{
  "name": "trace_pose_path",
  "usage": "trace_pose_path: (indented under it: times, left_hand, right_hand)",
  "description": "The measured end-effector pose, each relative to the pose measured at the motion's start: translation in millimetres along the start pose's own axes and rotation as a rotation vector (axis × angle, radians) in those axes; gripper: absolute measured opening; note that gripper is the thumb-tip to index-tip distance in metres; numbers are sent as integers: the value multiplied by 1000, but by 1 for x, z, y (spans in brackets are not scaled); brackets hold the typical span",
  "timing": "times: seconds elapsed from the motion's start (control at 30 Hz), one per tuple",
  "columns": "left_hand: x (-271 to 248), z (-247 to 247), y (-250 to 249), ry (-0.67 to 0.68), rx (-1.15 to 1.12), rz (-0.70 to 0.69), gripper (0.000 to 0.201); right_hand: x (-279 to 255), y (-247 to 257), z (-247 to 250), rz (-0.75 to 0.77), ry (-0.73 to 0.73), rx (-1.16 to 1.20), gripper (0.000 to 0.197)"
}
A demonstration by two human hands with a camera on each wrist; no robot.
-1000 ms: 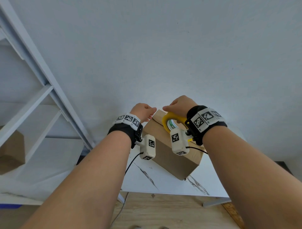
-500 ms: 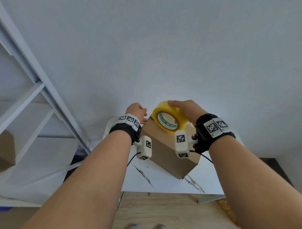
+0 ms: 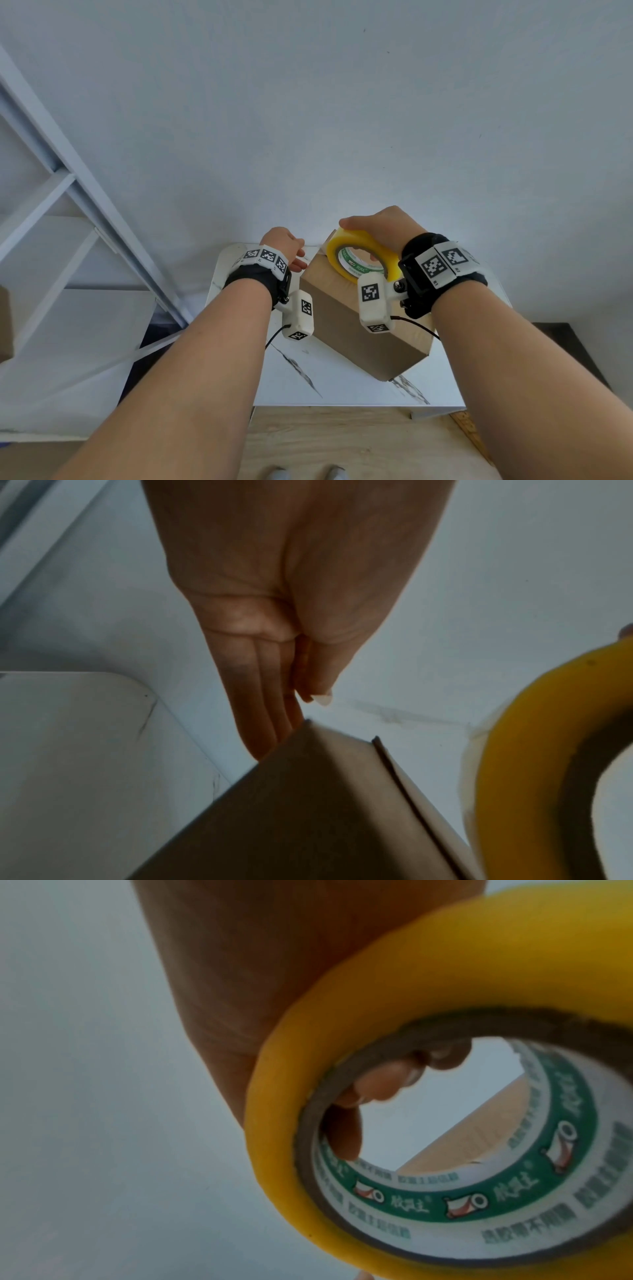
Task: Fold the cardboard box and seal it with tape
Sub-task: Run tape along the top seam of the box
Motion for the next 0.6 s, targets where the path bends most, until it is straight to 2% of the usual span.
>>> trace_pose_path:
  times: [0.27,0.43,0.6]
  left_hand:
    - [14,-11,0,46,183,-10,24]
    - [17,-15,4,-16,552,-53,28]
    - [19,-23,9,69,479,-85,34]
  right_hand:
    - [2,-2,0,-9,0,13,49]
    - [2,-3,1,-4,-18,25,43]
    - [2,-5,0,-29,-22,36,45]
Point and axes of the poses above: each hand's wrist, its own x-axis towards the middle knuckle, its own z-axis out of the back of the hand, y = z × x, the point moved 5 cm from there along x, towards the middle knuckle, and after that the axes turned 11 degrees about x, right-handed, at the moved point
